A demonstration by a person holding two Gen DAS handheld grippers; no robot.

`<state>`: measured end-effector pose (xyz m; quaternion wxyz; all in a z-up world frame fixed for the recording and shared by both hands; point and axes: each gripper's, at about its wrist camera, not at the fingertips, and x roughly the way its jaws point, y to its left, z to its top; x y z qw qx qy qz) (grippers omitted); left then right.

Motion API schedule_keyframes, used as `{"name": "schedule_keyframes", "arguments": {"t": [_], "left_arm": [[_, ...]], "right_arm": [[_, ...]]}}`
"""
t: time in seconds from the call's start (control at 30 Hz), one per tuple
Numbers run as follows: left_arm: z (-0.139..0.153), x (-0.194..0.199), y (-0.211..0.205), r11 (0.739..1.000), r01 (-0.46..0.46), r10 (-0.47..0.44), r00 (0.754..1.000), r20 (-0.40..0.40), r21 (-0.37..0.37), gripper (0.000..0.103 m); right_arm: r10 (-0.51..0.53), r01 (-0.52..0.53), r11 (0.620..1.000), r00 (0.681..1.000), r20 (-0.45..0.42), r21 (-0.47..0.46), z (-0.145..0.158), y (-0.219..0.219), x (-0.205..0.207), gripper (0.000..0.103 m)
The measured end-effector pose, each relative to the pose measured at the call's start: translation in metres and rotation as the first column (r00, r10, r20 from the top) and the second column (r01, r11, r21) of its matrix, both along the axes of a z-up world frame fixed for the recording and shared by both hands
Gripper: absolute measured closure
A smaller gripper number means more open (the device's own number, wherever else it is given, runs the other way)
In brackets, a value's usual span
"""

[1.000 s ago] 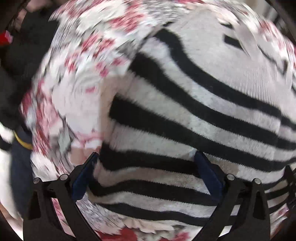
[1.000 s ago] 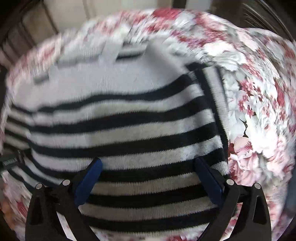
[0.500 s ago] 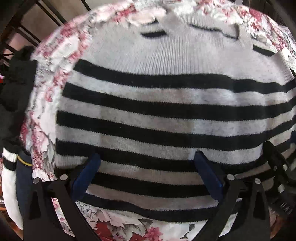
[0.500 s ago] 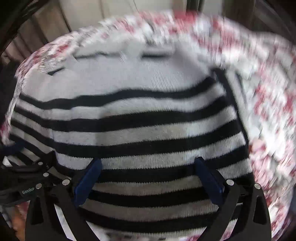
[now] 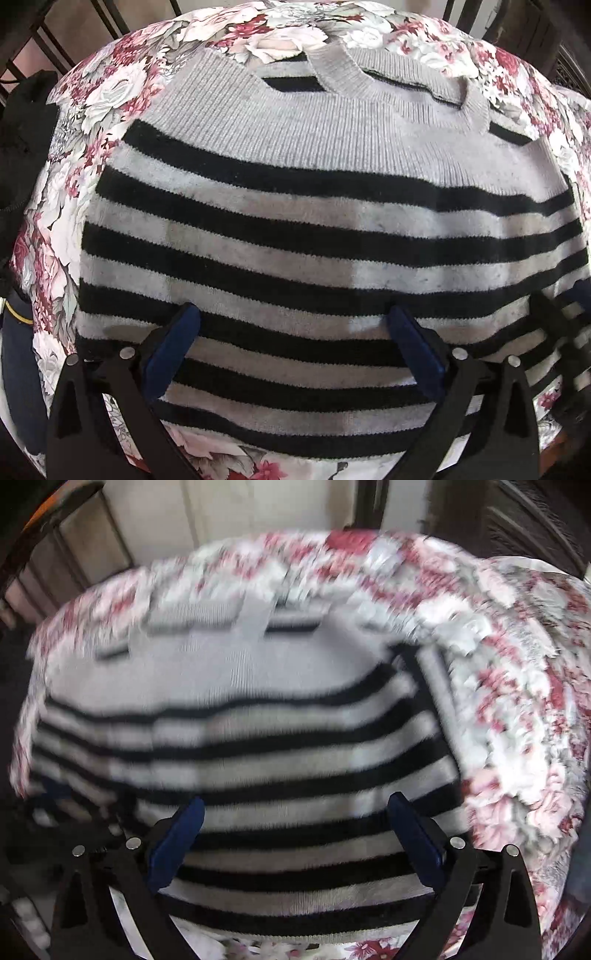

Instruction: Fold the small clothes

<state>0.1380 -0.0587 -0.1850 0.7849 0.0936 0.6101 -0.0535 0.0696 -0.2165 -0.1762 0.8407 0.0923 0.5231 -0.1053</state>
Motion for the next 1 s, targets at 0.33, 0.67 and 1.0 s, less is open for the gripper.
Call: {"name": "schedule_keyframes", "arguments": {"t": [0.33,0.67,1.0], "left_arm": [[-0.003,0.004,0.005,0.998,0.007,-0.009,0.999,0.036,0.059,0.004],[0.031,-0.003,0.001,0.998,0.044,-0.048,0.996,0.072,0.052,0.005],[0.008,-0.025,-0.003,0.995,0.017,-0.016,1.000,-0.007,0.095,0.005]], "right_arm": [[-0.015,0.016,1.000,0.990,-0.143,0.008,-0.036,-0.014,0.008,0.003],[-0.126,0.113,0.961,0.991,0.033,0.251,0.028,-0.077,-0.004,0.003],[-0.344,0.388,0.528,0.911,-0.228,0.755,-0.048,-0.146,-0.102,0.003]]}}
